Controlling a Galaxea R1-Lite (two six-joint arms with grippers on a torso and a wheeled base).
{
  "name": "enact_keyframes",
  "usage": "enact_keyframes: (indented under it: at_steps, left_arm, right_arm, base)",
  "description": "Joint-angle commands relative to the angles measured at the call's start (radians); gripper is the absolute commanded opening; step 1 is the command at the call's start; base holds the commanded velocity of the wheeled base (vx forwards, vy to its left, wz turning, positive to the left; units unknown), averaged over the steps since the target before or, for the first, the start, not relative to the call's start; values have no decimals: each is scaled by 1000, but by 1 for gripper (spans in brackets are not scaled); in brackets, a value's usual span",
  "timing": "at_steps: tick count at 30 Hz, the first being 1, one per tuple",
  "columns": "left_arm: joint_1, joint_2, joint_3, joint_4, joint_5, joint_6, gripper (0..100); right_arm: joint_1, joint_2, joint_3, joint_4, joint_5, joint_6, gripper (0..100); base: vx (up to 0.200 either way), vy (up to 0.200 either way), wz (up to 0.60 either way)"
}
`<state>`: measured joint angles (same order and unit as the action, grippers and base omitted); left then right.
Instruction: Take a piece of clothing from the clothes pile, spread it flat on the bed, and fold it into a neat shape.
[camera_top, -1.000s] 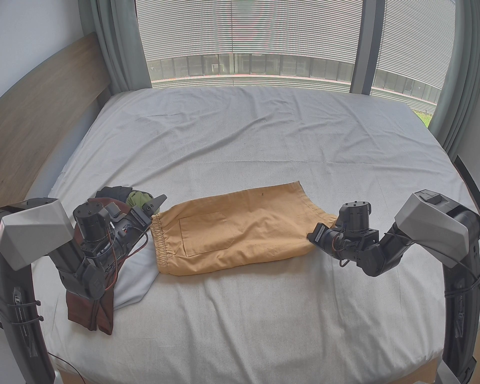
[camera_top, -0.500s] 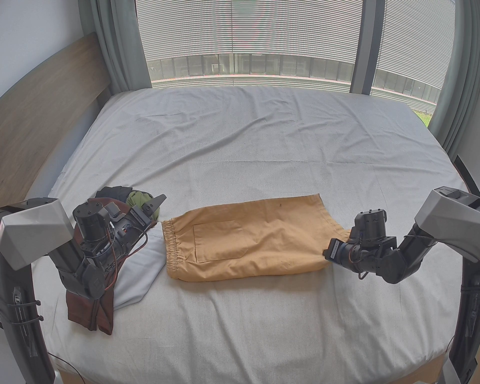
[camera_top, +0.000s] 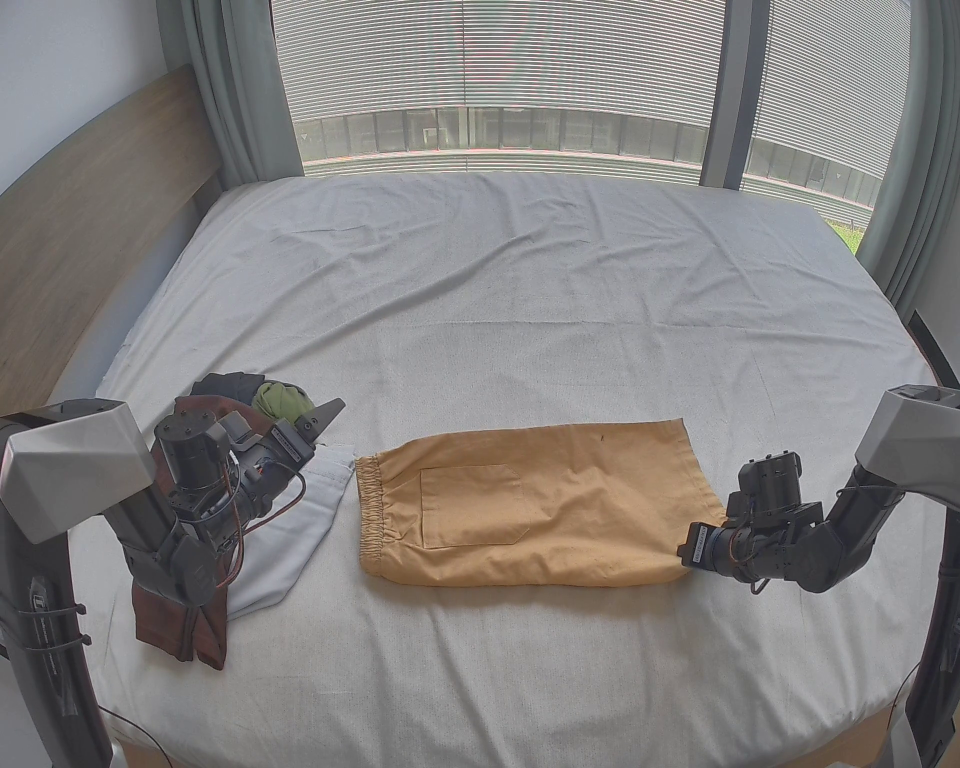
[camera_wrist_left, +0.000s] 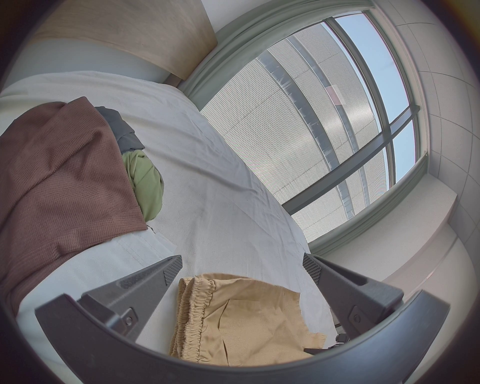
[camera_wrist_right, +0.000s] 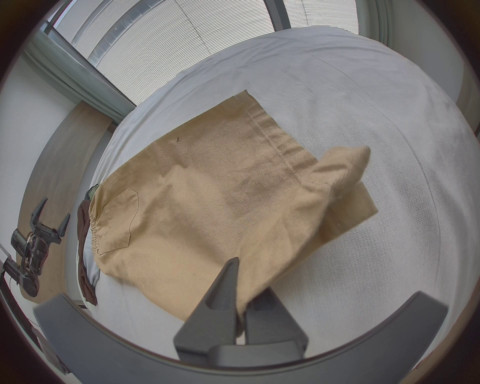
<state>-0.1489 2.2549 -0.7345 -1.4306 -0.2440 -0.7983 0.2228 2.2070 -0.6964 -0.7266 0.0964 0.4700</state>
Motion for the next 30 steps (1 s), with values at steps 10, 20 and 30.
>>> enact_keyframes:
  at_steps: [10, 20, 30]
  left_arm:
    - [-63, 51, 61, -37, -1, 33, 100]
    - [-81, 157, 106, -97, -1, 88, 100]
    - [-107, 210, 98, -30, -1, 93, 100]
  right_arm:
    - [27, -15, 60, 22, 11, -7, 100]
    - [159, -148, 140, 69, 160, 9, 100]
    - [181, -165, 75, -136, 264, 114, 100]
  base:
    - [0, 0, 0]
    - [0, 0, 0]
    - [0, 0, 0]
